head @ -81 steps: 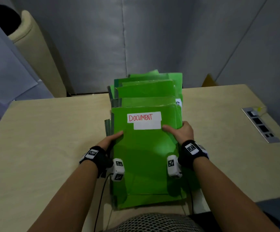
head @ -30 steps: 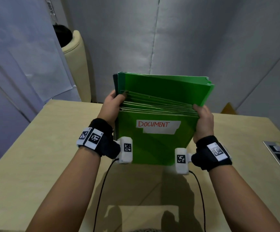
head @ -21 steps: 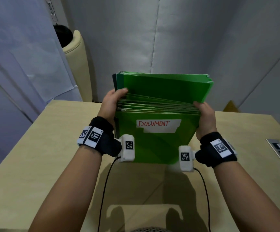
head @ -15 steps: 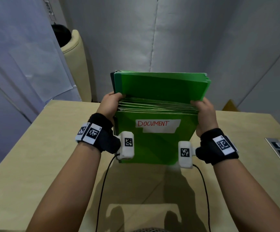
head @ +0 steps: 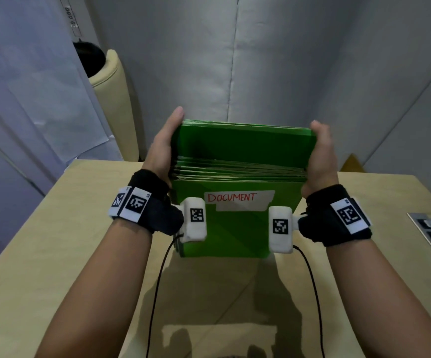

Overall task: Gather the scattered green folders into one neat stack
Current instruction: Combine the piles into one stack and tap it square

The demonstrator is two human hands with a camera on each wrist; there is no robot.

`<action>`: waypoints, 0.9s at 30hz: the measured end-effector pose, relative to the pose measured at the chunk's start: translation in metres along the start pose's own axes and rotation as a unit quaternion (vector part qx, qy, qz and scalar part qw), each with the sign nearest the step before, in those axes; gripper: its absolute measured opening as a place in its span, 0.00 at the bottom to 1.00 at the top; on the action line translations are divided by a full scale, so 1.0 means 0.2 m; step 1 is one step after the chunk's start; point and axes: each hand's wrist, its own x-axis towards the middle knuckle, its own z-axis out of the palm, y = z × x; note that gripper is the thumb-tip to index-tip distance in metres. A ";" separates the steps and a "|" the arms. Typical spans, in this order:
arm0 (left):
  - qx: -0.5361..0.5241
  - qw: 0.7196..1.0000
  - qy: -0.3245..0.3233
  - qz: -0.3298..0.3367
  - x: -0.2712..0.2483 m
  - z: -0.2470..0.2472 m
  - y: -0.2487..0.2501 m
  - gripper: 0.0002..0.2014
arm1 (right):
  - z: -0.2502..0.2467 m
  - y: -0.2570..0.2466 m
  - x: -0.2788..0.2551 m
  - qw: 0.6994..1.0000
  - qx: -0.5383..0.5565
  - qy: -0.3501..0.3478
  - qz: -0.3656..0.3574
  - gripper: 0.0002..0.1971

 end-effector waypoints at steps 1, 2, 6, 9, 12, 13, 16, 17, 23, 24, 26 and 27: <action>0.004 1.000 0.014 -0.003 0.01 0.00 0.00 0.27 | -0.01 0.01 0.01 1.000 0.005 0.007 -0.002 0.21; 0.006 1.000 0.026 -0.006 0.01 0.00 -0.01 0.27 | -0.01 0.01 0.01 1.000 0.003 0.013 -0.006 0.21; 0.035 0.998 0.046 -0.008 0.05 -0.02 0.00 0.26 | -0.02 0.04 0.02 0.999 -0.014 0.012 -0.027 0.22; 0.050 0.997 0.056 -0.010 0.07 -0.03 -0.01 0.27 | -0.02 0.03 0.01 0.999 -0.018 -0.032 -0.011 0.33; 0.073 0.997 0.040 -0.002 0.03 -0.01 0.00 0.30 | 0.00 0.01 0.00 0.999 -0.040 -0.030 0.018 0.31; 0.067 0.997 0.029 0.008 0.02 0.00 0.00 0.29 | 0.00 0.00 0.00 0.999 -0.041 -0.024 0.024 0.30; 0.018 0.999 -0.005 0.048 -0.02 -0.01 -0.05 0.29 | 0.01 0.02 0.01 0.999 -0.021 -0.022 -0.012 0.29; 0.017 0.998 -0.008 0.066 -0.03 -0.03 -0.07 0.28 | 0.01 0.05 0.01 0.999 -0.006 -0.030 -0.035 0.30; 0.078 0.990 0.012 0.115 0.02 -0.17 -0.28 0.39 | -0.17 0.44 0.01 0.994 -0.030 -0.077 -0.067 0.43; 0.091 0.990 0.000 0.112 0.02 -0.21 -0.35 0.49 | -0.20 0.50 -0.01 0.994 -0.033 -0.086 -0.060 0.48; 0.125 0.989 -0.015 0.074 0.00 -0.28 -0.47 0.58 | -0.20 0.55 -0.07 0.992 -0.028 -0.112 -0.044 0.52; 0.145 0.988 -0.023 0.055 0.00 -0.31 -0.51 0.58 | -0.20 0.57 -0.07 0.991 -0.038 -0.123 -0.038 0.51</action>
